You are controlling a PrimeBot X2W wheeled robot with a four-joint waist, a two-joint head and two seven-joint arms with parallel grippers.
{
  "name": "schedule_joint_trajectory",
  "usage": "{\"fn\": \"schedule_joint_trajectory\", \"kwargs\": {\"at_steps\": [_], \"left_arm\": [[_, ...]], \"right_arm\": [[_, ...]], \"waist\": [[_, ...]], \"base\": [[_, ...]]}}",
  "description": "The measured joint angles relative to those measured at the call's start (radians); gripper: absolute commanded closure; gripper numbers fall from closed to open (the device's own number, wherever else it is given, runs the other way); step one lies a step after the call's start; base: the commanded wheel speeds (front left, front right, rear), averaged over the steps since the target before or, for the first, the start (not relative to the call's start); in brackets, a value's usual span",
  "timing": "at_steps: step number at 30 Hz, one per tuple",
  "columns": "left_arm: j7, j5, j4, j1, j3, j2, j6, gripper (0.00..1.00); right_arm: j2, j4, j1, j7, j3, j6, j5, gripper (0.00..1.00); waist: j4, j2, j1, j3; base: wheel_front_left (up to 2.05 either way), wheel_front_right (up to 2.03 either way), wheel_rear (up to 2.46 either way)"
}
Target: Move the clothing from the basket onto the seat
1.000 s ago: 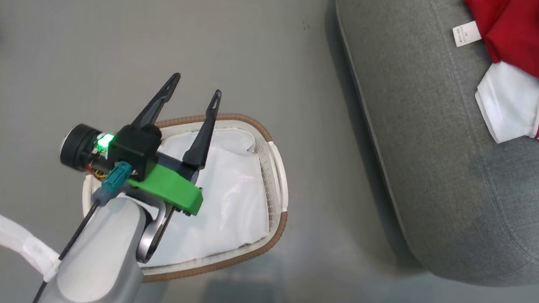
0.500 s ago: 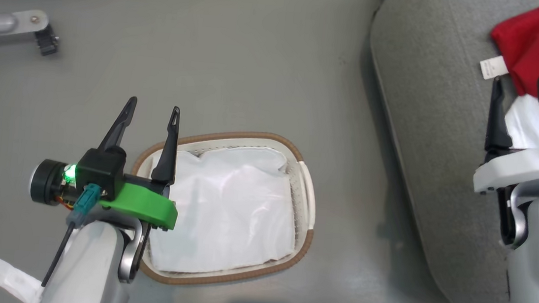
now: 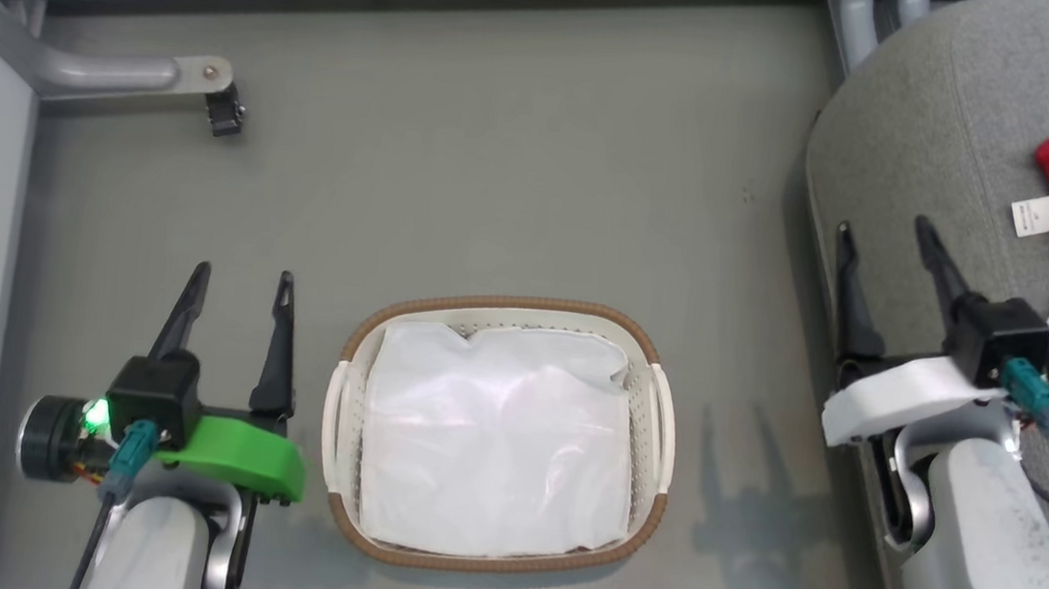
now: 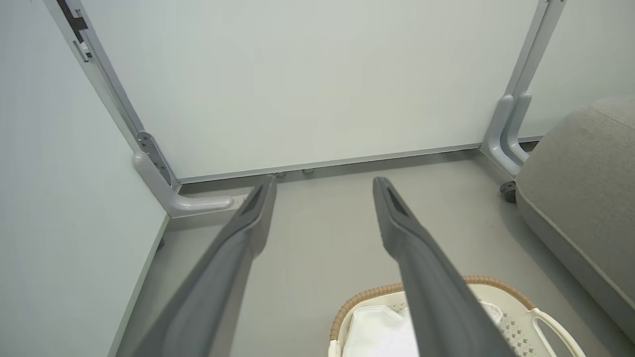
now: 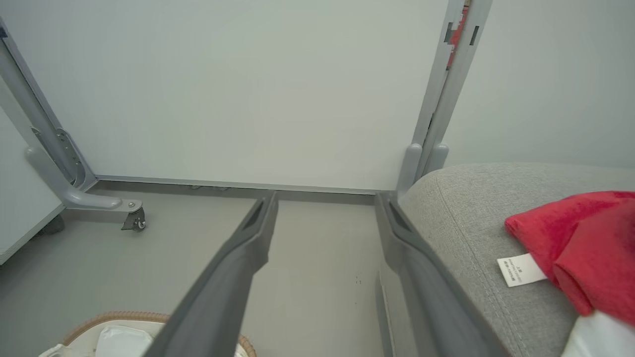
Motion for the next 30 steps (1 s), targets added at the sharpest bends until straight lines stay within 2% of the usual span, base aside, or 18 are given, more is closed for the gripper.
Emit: {"fn": "schedule_joint_trajectory", "kwargs": {"at_steps": [12, 20, 30], "left_arm": [[0.0, 0.028, -0.009, 0.086, 0.067, -0.01, -0.004, 0.0], [0.0, 0.036, -0.015, 0.187, 0.098, -0.013, -0.006, 0.0], [0.0, 0.031, -0.017, 0.235, 0.124, -0.015, -0.01, 0.0]], "right_arm": [[0.026, -0.015, 0.105, 0.0, 0.032, 0.0, 0.013, 0.0], [0.029, -0.011, 0.192, 0.0, 0.055, 0.0, 0.027, 0.0], [0.03, -0.002, 0.236, 0.0, 0.083, 0.0, 0.062, 0.0]], "waist": [[0.033, 0.0, 0.0, -0.076], [0.031, 0.0, -0.0001, -0.143], [0.029, 0.0, -0.0001, -0.19]], "base": [[0.0, 0.0, 0.0], [0.0, 0.0, 0.0], [0.0, 0.0, 0.0]]}}
